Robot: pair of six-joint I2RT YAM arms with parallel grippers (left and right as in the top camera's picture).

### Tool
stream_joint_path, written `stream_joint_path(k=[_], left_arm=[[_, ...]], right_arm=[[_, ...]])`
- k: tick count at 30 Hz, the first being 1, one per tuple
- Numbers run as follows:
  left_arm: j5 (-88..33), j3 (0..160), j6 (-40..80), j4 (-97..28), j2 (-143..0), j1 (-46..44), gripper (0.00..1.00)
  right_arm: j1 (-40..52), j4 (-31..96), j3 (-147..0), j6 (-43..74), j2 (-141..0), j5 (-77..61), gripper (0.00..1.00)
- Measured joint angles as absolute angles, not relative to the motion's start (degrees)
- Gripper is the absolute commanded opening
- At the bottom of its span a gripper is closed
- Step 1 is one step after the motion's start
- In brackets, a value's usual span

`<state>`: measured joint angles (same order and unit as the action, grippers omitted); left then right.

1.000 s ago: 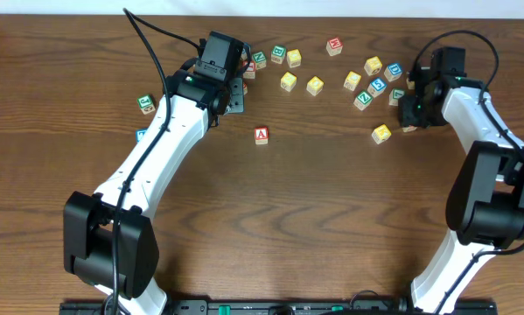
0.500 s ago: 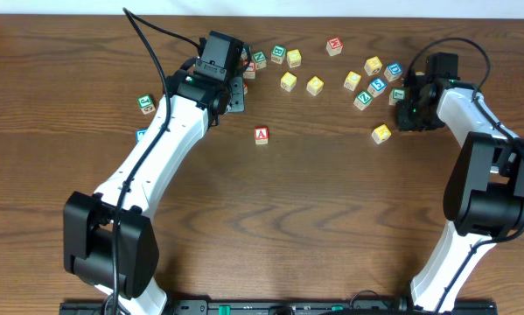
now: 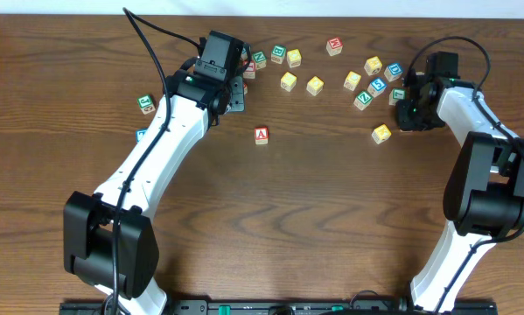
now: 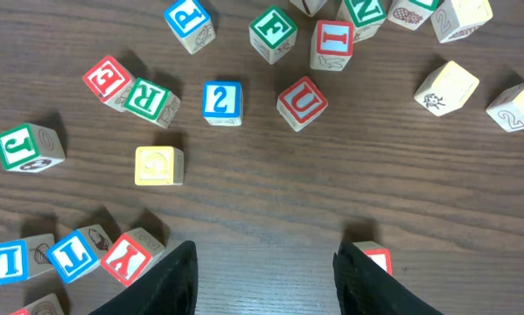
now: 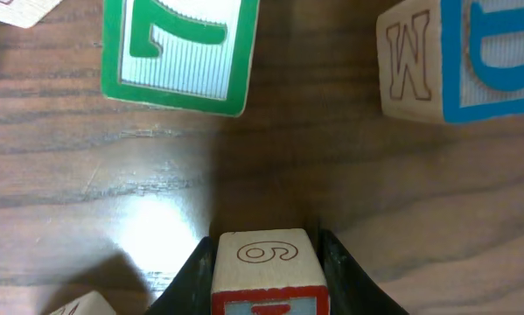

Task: Spell out AI2
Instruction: 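Reach the right gripper to the red I block and grasp it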

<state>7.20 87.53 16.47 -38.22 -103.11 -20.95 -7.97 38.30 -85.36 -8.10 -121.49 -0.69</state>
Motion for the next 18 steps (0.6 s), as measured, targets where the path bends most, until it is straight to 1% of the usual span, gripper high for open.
stream_joint_path(k=[3, 5, 8, 13, 18], left_arm=[[7.18, 87.53, 16.49, -37.45, -103.11, -20.95, 0.5], [7.2, 87.53, 16.49, -37.12, -103.11, -20.95, 0.5], [7.2, 87.53, 16.49, -37.06, -103.11, -20.95, 0.49], [7.18, 87.53, 16.49, -37.06, -103.11, -20.95, 0.49], [7.18, 87.53, 16.49, -37.08, -103.11, -20.95, 0.5]], right_arm=[[-7.97, 39.66, -86.37, -7.27, -121.27, -0.95, 0.19], [-7.97, 41.06, -87.26, -6.26, -120.49, -1.91, 0.15], [-7.86, 41.91, -87.7, -4.34, -118.13, -3.38, 0.13], [-6.2, 42.39, -88.2, -0.99, -112.38, -5.93, 0.13], [-1.06, 42.37, -88.9, 2.0, -109.23, -8.71, 0.13]])
